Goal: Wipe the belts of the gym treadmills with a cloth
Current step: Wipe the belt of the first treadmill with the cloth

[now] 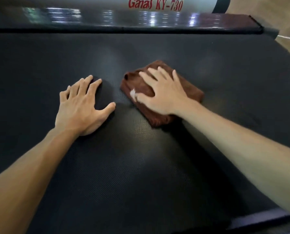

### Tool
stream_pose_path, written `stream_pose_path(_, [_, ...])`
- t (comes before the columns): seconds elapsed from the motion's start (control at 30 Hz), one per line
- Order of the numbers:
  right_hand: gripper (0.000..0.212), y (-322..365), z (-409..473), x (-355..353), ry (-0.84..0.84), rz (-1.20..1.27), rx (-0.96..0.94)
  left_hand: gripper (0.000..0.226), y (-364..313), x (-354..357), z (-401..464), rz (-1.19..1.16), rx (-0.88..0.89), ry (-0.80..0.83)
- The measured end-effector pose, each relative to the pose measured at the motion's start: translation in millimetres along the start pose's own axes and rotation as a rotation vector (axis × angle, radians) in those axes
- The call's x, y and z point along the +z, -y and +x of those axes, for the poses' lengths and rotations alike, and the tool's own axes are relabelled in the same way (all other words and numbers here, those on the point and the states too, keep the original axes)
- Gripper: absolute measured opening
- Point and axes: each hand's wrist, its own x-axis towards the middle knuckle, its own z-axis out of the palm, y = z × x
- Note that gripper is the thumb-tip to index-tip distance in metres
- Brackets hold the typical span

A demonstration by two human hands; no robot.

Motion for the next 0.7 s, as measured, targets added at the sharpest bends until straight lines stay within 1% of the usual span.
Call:
stream_pose_path(0.03, [0.088,1,-14,2,-0.015,-0.007,-0.012,0.100,0,0,0,-0.003,0.000,-0.002])
stream_pose_path(0.07, [0.090,-1,-25,4,-0.010,-0.023,0.024,0.100,0,0,0,-0.008,0.000,-0.002])
stream_pose_path(0.17, [0.094,-22,-12,-2,0.086,-0.075,0.341,0.098,0,2,0,-0.017,-0.001,-0.014])
stream_pose_path(0.23, [0.095,-28,24,-9,0.078,-0.052,0.478,0.097,1,3,-1,-0.019,-0.004,-0.022])
stream_pose_path(0.27, [0.095,-26,43,-10,0.066,-0.043,0.482,0.097,1,2,-1,-0.021,-0.004,-0.023])
stream_pose_path(0.3, [0.094,-21,58,-9,0.061,-0.041,0.438,0.097,1,2,-1,-0.021,-0.003,-0.022])
stream_pose_path(0.37, [0.090,-5,71,-6,0.064,-0.036,0.264,0.097,0,1,-1,-0.014,0.000,-0.015])
stream_pose_path(0.43, [0.090,7,52,-5,0.055,-0.037,0.097,0.097,0,0,-1,-0.007,0.002,-0.005])
stream_pose_path(0.5, [0.093,2,18,-2,0.023,-0.044,-0.003,0.097,-1,0,-1,-0.005,0.004,-0.005])
stream_pose_path(0.53, [0.092,-6,6,0,0.015,-0.047,-0.018,0.097,-1,0,-2,-0.006,0.003,-0.008])
stream_pose_path(0.57, [0.089,-16,1,-1,0.014,-0.056,0.007,0.097,-1,0,-2,-0.010,0.001,-0.011])
stream_pose_path(0.63, [0.086,-32,20,-4,0.017,-0.067,0.130,0.096,-2,0,-1,-0.018,-0.005,-0.014])
stream_pose_path(0.7, [0.087,-31,62,-11,0.028,-0.057,0.257,0.096,-2,0,-1,-0.020,-0.008,-0.023])
